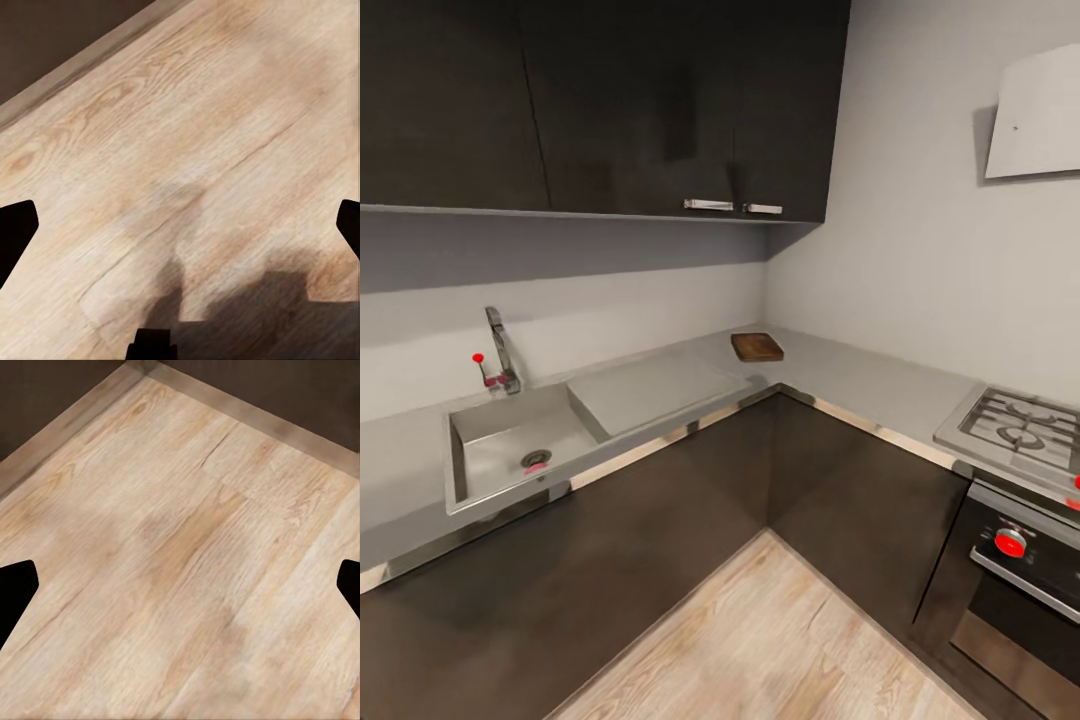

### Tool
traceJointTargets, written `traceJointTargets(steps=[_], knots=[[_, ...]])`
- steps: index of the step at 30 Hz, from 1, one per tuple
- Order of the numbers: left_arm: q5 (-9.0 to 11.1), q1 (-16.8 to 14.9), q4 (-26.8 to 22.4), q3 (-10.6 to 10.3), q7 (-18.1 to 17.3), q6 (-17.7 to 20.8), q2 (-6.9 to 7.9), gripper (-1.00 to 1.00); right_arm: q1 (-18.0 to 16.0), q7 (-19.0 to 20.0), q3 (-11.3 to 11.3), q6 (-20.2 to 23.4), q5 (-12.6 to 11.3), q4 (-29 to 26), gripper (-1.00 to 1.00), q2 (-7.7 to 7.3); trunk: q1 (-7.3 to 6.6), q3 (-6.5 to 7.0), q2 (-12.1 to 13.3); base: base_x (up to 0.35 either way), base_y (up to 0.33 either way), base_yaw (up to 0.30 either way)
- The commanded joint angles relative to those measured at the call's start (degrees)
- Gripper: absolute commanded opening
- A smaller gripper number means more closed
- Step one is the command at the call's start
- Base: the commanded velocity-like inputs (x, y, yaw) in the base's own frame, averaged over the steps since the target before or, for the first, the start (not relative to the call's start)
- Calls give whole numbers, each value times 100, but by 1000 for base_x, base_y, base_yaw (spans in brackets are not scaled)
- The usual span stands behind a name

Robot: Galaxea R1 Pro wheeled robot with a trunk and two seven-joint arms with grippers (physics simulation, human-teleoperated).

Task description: In the kitchen, take the Vidalia onion out of the sink, dice it on the chopping board with the paring knife, put the diced onion into the bowl on the countertop, then place both the paring knife and the chopping board into the sink.

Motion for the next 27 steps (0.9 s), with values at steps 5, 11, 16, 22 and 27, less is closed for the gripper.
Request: traceJointTargets(steps=[5,11,16,22,27], knots=[[29,1,20,3,-7,-1,-39,100,-3,-5,-1,-17,-22,2,100,1,-22,13,38,3,-2,0],[27,1,24,3,7,0,-50,100,-3,-5,-1,-17,-22,2,100,1,-154,121,278,0,0,0],[25,1,24,3,9,0,-51,100,-3,-5,-1,-17,-22,2,100,1,-264,211,479,0,0,0],[26,1,24,3,9,1,-51,100,-3,-5,-1,-17,-22,2,100,1,-395,318,719,0,0,0],[24,1,24,3,9,1,-51,100,-3,-5,-1,-17,-22,2,100,1,-505,408,920,0,0,0]])
